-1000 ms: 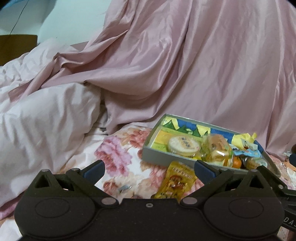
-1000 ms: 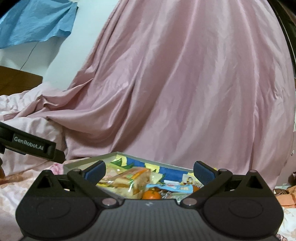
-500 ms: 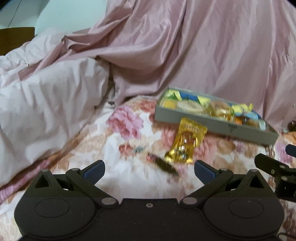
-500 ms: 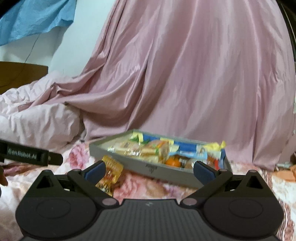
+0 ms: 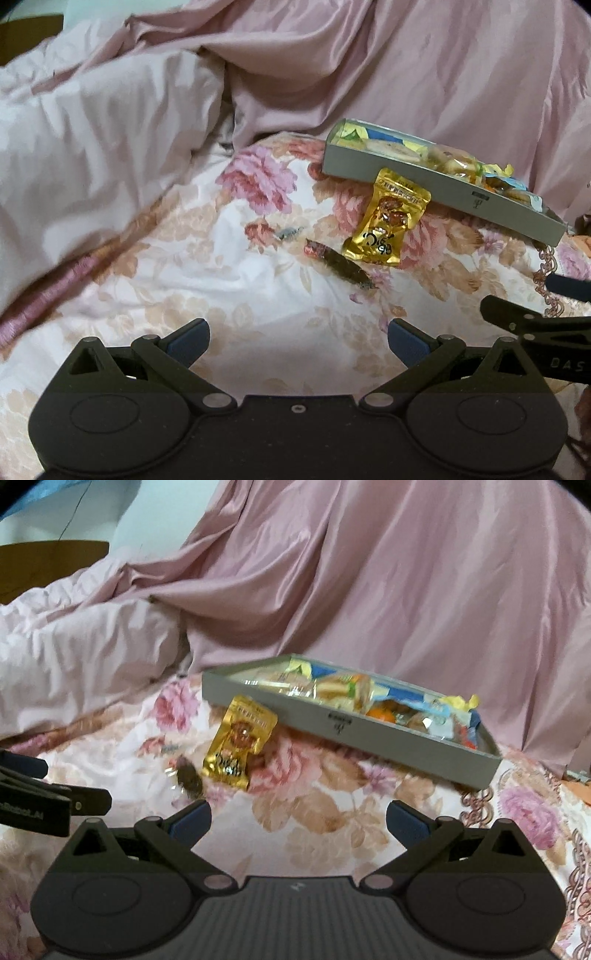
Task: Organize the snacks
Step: 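Move the open left tool toward the dark stick snack while the right tool approaches the gold pouch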
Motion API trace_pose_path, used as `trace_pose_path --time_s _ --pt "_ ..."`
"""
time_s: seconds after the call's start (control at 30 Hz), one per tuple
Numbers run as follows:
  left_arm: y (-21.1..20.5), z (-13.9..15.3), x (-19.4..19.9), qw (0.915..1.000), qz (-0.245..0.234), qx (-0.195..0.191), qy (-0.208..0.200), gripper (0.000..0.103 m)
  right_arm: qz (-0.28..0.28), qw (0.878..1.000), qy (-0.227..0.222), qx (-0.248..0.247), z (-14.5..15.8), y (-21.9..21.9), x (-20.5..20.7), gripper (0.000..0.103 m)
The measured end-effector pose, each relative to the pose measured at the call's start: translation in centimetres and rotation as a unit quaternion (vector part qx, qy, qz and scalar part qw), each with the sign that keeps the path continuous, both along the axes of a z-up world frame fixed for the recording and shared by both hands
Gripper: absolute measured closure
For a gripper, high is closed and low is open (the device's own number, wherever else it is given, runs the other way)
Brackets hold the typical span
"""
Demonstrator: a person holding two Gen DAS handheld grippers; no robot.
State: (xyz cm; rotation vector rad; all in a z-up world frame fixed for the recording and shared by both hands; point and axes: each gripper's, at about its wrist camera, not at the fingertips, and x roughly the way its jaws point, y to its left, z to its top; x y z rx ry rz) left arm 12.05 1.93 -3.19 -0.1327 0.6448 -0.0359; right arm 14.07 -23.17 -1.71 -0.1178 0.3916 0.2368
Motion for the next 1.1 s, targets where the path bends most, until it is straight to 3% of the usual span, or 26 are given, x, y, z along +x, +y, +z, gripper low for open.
trace_pose_path --time_s 0.2,0.43,0.63,0.83,0.97,1.1 --pt "0.1 -0.5 2.5 0.999 0.014 -0.043 0.001 0.001 -0.006 0.999 0.031 0.014 -0.8 0.1 1.6 0.0" --pt "-0.5 -1.5 6.1 0.9979 0.021 -0.062 -0.004 0.001 -0.009 0.998 0.058 0.024 -1.8 0.0 2.9 0.0" --pt "0.7 -1.8 6.3 0.9986 0.034 -0.031 -0.024 0.001 -0.005 0.998 0.051 0.024 -2.0 0.1 3.8 0.0" --pt "3.2 -2.1 6.4 0.9962 0.064 -0.056 -0.023 0.001 0.033 0.997 0.061 0.042 -1.3 0.2 6.4 0.0" --pt "4.0 -2.2 6.3 0.9946 0.069 -0.071 -0.029 0.001 0.086 0.989 0.088 0.08 -0.9 1.3 9.4 0.0" --pt "4.2 -2.3 6.4 0.9939 0.073 -0.076 -0.032 0.001 0.104 0.983 0.106 0.109 -0.9 3.1 12.4 0.001"
